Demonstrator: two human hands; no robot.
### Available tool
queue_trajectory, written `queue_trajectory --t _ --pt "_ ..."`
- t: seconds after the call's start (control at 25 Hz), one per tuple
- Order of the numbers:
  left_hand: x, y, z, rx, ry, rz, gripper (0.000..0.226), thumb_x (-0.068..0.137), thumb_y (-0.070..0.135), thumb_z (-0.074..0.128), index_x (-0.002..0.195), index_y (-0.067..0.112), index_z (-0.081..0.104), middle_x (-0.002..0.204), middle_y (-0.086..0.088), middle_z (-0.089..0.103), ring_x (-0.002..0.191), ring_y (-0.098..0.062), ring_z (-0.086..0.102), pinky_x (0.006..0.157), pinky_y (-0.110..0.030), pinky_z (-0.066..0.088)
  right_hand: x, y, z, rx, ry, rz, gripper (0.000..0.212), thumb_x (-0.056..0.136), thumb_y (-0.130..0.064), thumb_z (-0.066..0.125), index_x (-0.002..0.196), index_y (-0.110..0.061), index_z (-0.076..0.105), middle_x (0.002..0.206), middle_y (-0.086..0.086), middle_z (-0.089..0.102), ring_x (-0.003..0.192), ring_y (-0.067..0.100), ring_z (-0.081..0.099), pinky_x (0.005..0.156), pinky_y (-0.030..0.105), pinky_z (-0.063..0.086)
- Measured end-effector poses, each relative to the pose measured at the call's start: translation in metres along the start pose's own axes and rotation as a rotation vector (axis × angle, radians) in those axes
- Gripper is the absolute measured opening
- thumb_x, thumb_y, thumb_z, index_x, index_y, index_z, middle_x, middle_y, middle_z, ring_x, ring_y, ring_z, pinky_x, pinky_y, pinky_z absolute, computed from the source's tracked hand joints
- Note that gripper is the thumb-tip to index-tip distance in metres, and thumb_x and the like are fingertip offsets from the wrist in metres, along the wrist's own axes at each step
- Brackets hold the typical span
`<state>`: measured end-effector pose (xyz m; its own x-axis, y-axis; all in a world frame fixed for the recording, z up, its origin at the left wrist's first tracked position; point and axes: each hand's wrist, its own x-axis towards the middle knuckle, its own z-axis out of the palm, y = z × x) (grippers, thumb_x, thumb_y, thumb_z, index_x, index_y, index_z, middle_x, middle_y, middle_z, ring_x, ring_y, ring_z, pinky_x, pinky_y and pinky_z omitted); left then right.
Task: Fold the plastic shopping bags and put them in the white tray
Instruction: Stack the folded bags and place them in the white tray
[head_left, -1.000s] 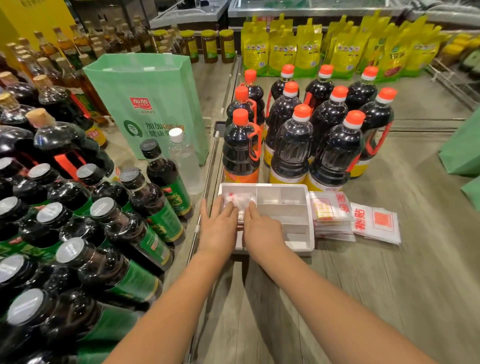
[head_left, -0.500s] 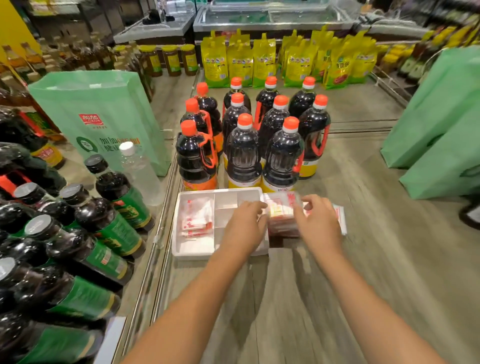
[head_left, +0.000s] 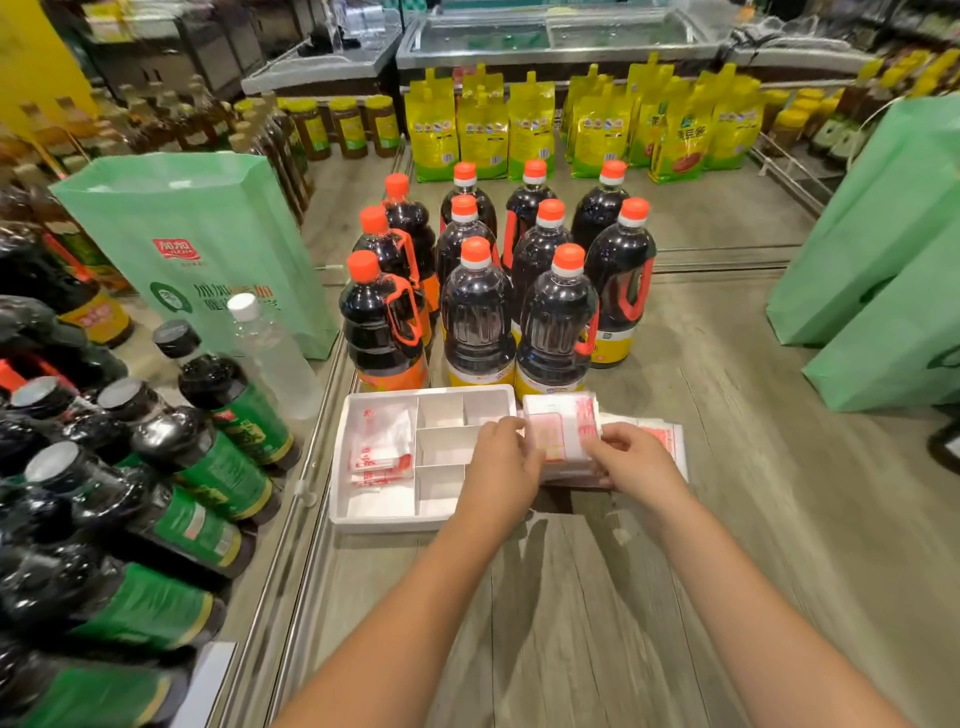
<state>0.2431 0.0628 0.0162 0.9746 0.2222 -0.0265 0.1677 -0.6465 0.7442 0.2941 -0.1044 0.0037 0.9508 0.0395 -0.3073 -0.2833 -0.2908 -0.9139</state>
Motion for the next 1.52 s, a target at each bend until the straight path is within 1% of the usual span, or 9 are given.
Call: queue_trajectory --t 0.24,0.4,0.56,0.84,1.0,1.12,1.2,1.36,1.52 --pt "-0.007 -0.005 -0.016 -0.321 0.049 -0.086 0.018 0.096 0.032 0.061 0.111 0.021 0.064 0.099 0.005 0.068 0.086 -0.011 0.066 0.081 -0.034 0.056 -0.030 -0.034 0.004 0.119 -0.096 -0.044 0.004 0.095 -0.018 0.065 0.097 -0.014 0.064 0.078 0.010 0.065 0.056 0.011 0.057 0.054 0.022 0.048" --pt "-0.019 -0.038 -0.061 -0.541 0.273 -0.178 0.023 0.095 0.024 0.064 0.117 0.026 0.056 0.094 -0.004 0.069 0.077 -0.014 0.071 0.065 -0.038 0.061 -0.045 -0.056 0.069 -0.006 -0.101 -0.217 0.034 0.091 -0.018 0.068 0.118 -0.032 0.053 0.076 0.001 0.071 0.060 0.012 0.068 0.055 0.029 0.057" --pt "-0.029 -0.090 -0.109 -0.317 0.404 -0.168 0.019 0.093 0.028 0.066 0.110 0.018 0.067 0.105 -0.005 0.069 0.073 -0.016 0.071 0.063 -0.038 0.061 -0.044 -0.056 0.150 -0.202 -0.153 -0.310 0.032 0.090 -0.028 0.068 0.121 -0.027 0.062 0.087 -0.005 0.068 0.073 0.016 0.068 0.070 0.040 0.059" --pt "-0.021 -0.130 -0.132 0.100 0.228 -0.067 0.042 0.089 0.009 0.071 0.130 0.003 0.063 0.135 -0.010 0.053 0.105 -0.010 0.055 0.097 -0.009 0.035 -0.041 -0.058 0.202 -0.667 -0.143 -0.471 0.035 0.098 -0.032 0.057 0.129 -0.016 0.059 0.118 0.004 0.054 0.102 0.024 0.059 0.089 0.040 0.052" --pt "-0.014 -0.142 -0.131 0.315 0.222 0.083 0.034 0.088 0.011 0.070 0.122 0.009 0.068 0.131 -0.007 0.061 0.116 -0.028 0.057 0.099 -0.037 0.048 -0.040 -0.057 0.206 -0.961 -0.082 -0.592 0.038 0.097 -0.031 0.058 0.129 -0.013 0.054 0.123 0.007 0.047 0.104 0.027 0.055 0.082 0.039 0.051" --pt "-0.013 -0.146 -0.129 0.523 0.279 0.189 0.019 0.078 0.019 0.077 0.097 0.018 0.074 0.110 0.006 0.071 0.093 -0.026 0.056 0.075 -0.039 0.052 -0.037 -0.050 0.207 -1.108 -0.037 -0.718 0.039 0.081 -0.018 0.074 0.118 -0.009 0.066 0.129 0.010 0.058 0.111 0.030 0.056 0.085 0.040 0.050" --pt "-0.013 -0.149 -0.126 0.563 0.260 0.180 0.032 0.075 0.019 0.078 0.107 0.020 0.073 0.118 0.005 0.070 0.103 -0.031 0.058 0.082 -0.043 0.052 -0.032 -0.042 0.209 -1.172 -0.014 -0.757 0.048 0.073 -0.015 0.079 0.119 -0.008 0.068 0.131 0.010 0.062 0.117 0.032 0.057 0.094 0.043 0.049" --pt "-0.013 -0.150 -0.120 0.624 0.230 0.160 0.061 0.068 0.003 0.083 0.125 0.018 0.067 0.128 -0.001 0.067 0.118 -0.039 0.059 0.096 -0.050 0.047 -0.033 -0.042 0.212 -1.313 -0.093 -0.736 0.066 0.089 -0.020 0.064 0.149 -0.007 0.040 0.157 0.013 0.037 0.147 0.034 0.029 0.119 0.051 0.022" --pt "-0.011 -0.139 -0.118 0.660 0.150 0.071 0.049 0.086 0.004 0.061 0.132 0.022 0.059 0.141 0.003 0.056 0.132 -0.032 0.044 0.110 -0.045 0.027 -0.034 -0.047 0.214 -1.465 -0.179 -0.677 0.064 0.101 -0.026 0.042 0.157 -0.012 0.016 0.166 0.009 0.013 0.153 0.032 0.005 0.122 0.053 0.003"
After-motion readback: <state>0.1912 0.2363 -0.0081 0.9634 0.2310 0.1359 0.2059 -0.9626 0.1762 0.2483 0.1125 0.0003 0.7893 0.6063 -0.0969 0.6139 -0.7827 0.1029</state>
